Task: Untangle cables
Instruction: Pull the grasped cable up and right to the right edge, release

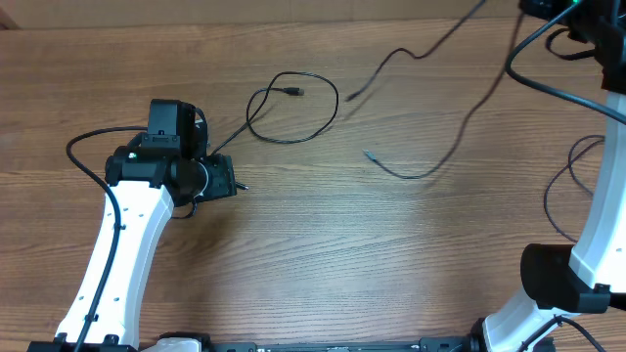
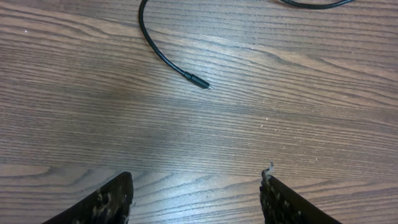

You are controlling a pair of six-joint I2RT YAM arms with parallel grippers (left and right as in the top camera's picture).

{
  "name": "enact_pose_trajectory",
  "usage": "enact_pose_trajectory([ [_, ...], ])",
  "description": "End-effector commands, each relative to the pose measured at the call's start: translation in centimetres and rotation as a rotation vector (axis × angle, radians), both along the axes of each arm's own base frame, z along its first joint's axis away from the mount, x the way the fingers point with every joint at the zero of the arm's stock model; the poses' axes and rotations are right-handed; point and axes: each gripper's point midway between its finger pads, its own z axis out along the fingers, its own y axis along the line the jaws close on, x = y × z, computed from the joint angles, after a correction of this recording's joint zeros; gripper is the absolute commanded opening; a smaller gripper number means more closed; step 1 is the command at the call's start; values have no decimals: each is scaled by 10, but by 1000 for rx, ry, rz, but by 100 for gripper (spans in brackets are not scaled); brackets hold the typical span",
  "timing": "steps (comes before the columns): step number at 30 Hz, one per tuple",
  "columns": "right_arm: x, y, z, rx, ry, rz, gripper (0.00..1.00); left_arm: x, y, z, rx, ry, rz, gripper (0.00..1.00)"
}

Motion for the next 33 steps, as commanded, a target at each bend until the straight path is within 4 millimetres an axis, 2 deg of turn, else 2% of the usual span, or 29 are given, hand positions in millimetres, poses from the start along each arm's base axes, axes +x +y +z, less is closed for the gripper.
enact_pose_trajectory([
  [1,-5,-60,11,-125,-28,-240,4,-2,-2,2,-23,0,12,65],
  [5,-2,-94,19,-118,-75,-322,4,-3,-2,1,-22,4,11,65],
  [8,6,-120,37,-98,-172,-391,4,-3,-2,1,-23,4,12,65],
  [11,13,-140,57,-101,-271,-431,4,-4,-2,1,-27,12,26,65],
  [13,15,-145,62,-104,-298,-442,4,-5,-2,1,-29,17,25,65],
  [14,19,-153,59,-106,-296,-455,4,-6,-2,0,-29,21,25,64],
  [17,24,-167,30,-105,-209,-477,4,-7,-2,0,-29,22,25,65],
  [21,27,-188,-31,-45,-29,-539,4,-7,-3,0,-33,23,27,65],
  [25,15,-198,-97,30,190,-597,4,-7,-3,0,-33,24,27,65],
  [28,7,-197,-106,26,243,-604,4,-7,-3,0,-33,24,27,65],
  [31,-5,-207,-106,15,257,-663,4,-8,-3,0,-33,26,27,65],
  [32,-12,-212,-108,22,269,-708,4,-8,-3,0,-33,27,27,65],
  [33,-34,-222,-116,45,316,-810,4,-9,-3,0,-32,33,27,65],
])
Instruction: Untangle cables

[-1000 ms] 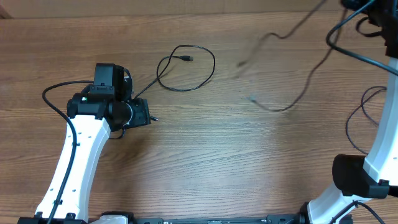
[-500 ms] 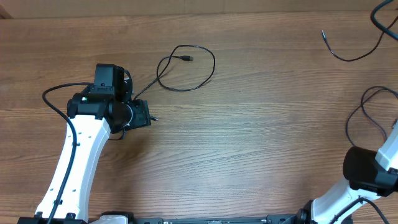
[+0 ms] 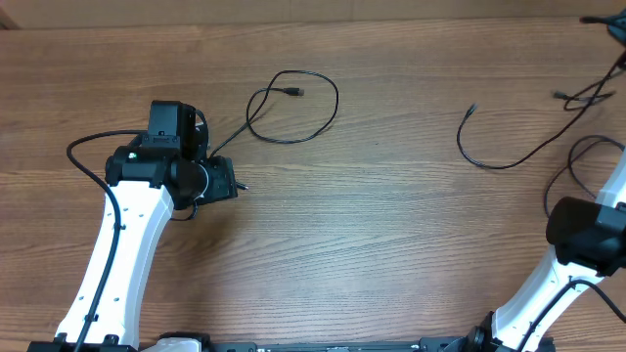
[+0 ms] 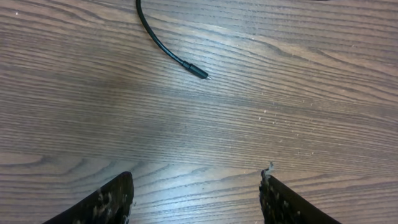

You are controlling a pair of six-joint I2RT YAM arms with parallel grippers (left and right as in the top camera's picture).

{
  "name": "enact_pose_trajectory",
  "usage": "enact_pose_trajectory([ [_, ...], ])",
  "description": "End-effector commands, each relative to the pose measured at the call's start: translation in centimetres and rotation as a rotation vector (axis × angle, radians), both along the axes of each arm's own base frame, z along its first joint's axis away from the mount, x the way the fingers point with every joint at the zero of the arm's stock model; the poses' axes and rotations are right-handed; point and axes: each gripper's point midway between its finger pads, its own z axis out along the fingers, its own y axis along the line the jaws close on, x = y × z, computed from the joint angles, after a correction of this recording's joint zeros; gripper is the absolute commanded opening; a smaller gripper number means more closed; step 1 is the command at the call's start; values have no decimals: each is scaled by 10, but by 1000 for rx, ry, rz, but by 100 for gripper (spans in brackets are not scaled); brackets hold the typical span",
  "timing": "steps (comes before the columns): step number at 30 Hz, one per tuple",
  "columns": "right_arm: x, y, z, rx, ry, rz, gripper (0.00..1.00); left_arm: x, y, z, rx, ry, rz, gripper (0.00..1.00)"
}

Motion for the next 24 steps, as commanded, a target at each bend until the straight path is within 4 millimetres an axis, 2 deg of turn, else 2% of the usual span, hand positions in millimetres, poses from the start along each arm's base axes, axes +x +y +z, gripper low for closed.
enact_pose_trajectory([
  [1,-46,-25,10,0,13,-231,4,-4,-1,1,-13,6,10,65],
  [6,-96,-42,-8,64,120,-395,4,-3,-1,1,-13,6,10,65],
  [10,-108,-58,-12,91,132,-409,4,-3,-1,1,-13,6,10,65],
  [14,-110,-76,-15,91,102,-448,4,-3,-1,1,-14,6,10,65],
  [17,-112,-86,-25,102,112,-467,4,-3,-1,1,-14,6,10,65],
  [20,-113,-92,-46,123,147,-480,8,-4,-1,1,-16,8,18,65],
  [24,-109,-94,-77,151,192,-478,9,-4,-1,1,-16,8,18,65],
])
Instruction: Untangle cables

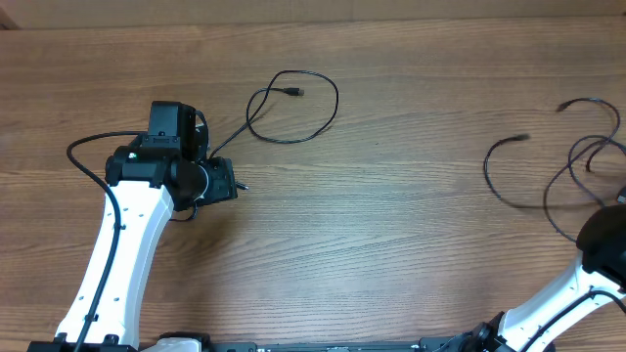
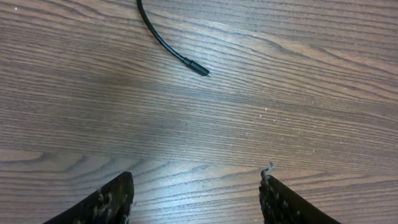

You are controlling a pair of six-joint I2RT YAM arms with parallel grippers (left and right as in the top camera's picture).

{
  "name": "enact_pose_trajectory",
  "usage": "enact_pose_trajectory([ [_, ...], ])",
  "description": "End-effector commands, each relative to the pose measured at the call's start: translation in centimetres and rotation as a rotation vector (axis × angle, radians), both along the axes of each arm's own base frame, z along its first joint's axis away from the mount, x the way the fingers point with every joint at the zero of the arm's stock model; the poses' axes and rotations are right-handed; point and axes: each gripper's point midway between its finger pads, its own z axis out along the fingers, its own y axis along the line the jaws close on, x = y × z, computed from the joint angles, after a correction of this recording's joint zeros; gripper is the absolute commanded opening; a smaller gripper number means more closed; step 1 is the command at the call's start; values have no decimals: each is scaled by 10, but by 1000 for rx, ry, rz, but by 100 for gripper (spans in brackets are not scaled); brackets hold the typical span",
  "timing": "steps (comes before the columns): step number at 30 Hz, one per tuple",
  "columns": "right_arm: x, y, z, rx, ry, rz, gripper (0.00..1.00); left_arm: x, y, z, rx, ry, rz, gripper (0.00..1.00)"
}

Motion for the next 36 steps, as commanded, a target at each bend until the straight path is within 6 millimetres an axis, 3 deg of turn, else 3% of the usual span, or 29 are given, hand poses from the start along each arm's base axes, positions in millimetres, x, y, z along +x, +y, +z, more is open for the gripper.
enact_pose_trajectory([
  [1,-3,2,-20,28,23,-7,9,-2,-1,2,-15,0,15,65],
  [5,-2,1,-64,66,74,-7,11,-3,-1,1,-15,2,15,65],
  [8,0,7,-87,109,90,28,32,-3,-1,1,-15,3,14,65],
  [11,7,18,-93,173,65,79,63,-2,-1,1,-15,2,15,65],
  [13,23,37,-93,263,18,244,78,-2,-1,2,-15,2,15,65],
  [15,36,74,-93,401,-31,476,87,-2,-1,2,-15,2,15,65],
  [20,13,114,-100,565,56,517,93,-2,-1,2,-16,0,15,65],
  [24,11,137,-119,605,120,551,93,-2,-1,2,-19,2,28,65],
  [32,33,161,-186,574,107,606,91,-3,-6,2,-50,6,24,65],
  [34,50,166,-205,522,65,649,80,-3,-6,2,-50,6,24,65],
  [36,56,168,-210,503,47,664,77,-3,-6,2,-50,9,24,65],
])
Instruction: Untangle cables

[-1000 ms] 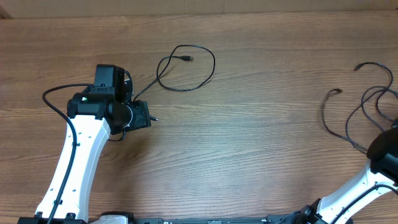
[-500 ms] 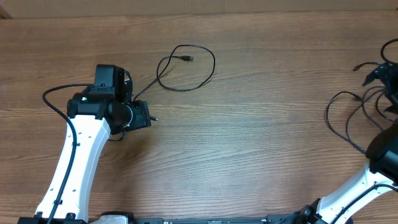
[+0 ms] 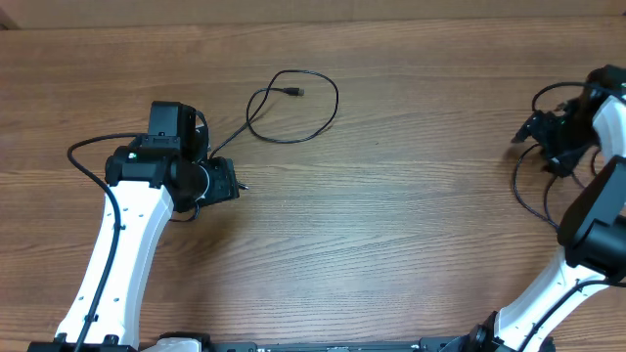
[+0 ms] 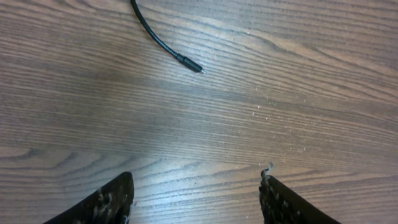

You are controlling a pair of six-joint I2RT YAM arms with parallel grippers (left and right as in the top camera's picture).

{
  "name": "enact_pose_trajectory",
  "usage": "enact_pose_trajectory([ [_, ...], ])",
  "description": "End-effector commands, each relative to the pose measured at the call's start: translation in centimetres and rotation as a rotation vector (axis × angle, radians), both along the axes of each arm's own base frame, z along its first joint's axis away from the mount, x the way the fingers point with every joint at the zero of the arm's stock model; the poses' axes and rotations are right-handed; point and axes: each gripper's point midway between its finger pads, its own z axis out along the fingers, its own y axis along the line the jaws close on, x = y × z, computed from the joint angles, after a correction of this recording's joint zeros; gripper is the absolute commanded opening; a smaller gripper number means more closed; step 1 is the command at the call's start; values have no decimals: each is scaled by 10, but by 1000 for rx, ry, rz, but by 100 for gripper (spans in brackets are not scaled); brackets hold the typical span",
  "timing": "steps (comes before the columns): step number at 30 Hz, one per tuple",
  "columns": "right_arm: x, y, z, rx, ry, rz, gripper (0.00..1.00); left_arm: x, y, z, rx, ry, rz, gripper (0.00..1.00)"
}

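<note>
A thin black cable (image 3: 323,112) lies in a loop on the wooden table (image 3: 391,225) at the back centre, one plug inside the loop. Its other plug end (image 4: 189,64) lies just ahead of my left gripper (image 4: 197,177), which is open over bare wood with nothing between its fingers (image 4: 115,199). In the overhead view the left gripper (image 3: 238,186) sits at the left. A second black cable (image 3: 519,191) is bunched at the far right, and my right gripper (image 3: 533,127) appears shut on it, with strands looping above and below it.
The left arm's own supply cable (image 3: 83,147) arcs out to the left of its wrist. The right arm (image 3: 597,215) stands along the table's right edge. The wood between the two cables is bare.
The right arm has come into the overhead view at the right edge with the second cable gathered close around its gripper. The left gripper has barely shifted; the plug ahead of it sits slightly farther up-left.
At first the right gripper was at the back right corner with the second cable stretched out toward the table's middle. The cable then lay farther right, then at the right edge, and now is bunched at the gripper. The looped cable and left arm stayed put.
</note>
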Motion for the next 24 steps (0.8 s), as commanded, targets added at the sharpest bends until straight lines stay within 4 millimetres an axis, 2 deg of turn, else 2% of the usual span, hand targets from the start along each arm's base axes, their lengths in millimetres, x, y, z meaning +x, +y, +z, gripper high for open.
enact_pose_trajectory([
  [1,9,7,2,-20,-48,15,75,-2,-2,2,-19,-1,9,64],
  [3,14,6,3,-25,-65,-3,71,-2,-2,2,-22,1,8,64],
  [5,17,5,3,-29,-74,-3,61,-3,-3,2,-26,2,7,64],
  [10,15,5,3,-27,-69,-3,13,-3,-4,2,-31,3,5,64],
  [12,14,6,3,-25,-65,-3,4,-3,-4,2,-31,3,5,65],
  [15,17,4,9,-28,-71,1,4,-3,-4,2,-31,2,5,64],
  [19,23,-4,35,-53,-98,23,4,-3,-4,2,-31,2,5,65],
  [24,44,-34,103,-154,-216,-7,4,-3,-4,2,-32,3,5,65],
])
